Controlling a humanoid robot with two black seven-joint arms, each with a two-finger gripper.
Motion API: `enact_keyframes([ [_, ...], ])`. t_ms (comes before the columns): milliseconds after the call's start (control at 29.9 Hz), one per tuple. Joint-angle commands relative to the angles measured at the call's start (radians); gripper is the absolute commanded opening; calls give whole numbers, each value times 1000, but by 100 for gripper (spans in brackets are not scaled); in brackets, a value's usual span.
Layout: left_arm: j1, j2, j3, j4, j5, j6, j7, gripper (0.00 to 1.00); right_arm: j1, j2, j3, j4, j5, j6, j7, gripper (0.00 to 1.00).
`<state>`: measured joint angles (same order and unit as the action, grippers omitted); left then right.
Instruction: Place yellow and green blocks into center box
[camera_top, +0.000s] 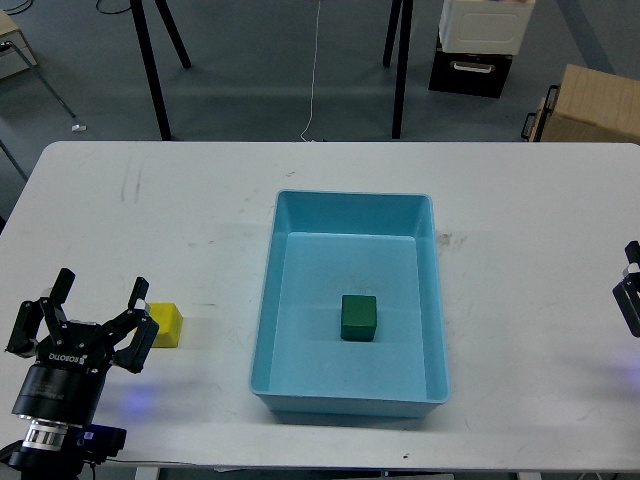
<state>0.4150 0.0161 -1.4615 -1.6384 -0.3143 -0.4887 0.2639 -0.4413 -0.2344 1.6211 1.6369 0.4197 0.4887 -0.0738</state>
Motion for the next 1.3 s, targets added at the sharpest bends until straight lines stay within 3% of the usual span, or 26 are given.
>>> enact_keyframes([
  [0,-13,8,-20,6,0,0,-2,100,-10,7,3,1,-2,0,-11,100],
  [167,-30,22,-103,8,-2,0,-12,100,-22,-45,0,3,-2,0,-11,100],
  [267,-30,45,-166,6,18,0,-80,100,-22,-75,0,4,-2,0,-11,100],
  [334,-33,128,-224,15,107,0,-92,100,-22,-95,2,4,-2,0,-9,100],
  [401,-62,211,-244,64,150,0,-85,100,-22,-108,3,3,-2,0,-11,100],
  [501,-177,217,-241,117,116,0,-81,100,-17,-109,0,1,-4,0,-11,100],
  [601,-232,246,-243,104,119,0,-78,100,-13,-105,-7,1,-6,0,-9,100],
  [701,-232,398,-235,37,159,0,-86,100,-10,-98,-10,0,-7,0,-11,100],
  [969,-264,752,-134,-23,339,0,-89,100,6,-92,-15,0,-36,-16,-11,100],
  [1136,-482,919,28,1,474,0,-94,100,6,-86,-15,0,-36,-16,-11,100],
  [1269,-759,990,295,64,500,0,-94,100,3,-86,-17,0,-36,-16,-11,100],
])
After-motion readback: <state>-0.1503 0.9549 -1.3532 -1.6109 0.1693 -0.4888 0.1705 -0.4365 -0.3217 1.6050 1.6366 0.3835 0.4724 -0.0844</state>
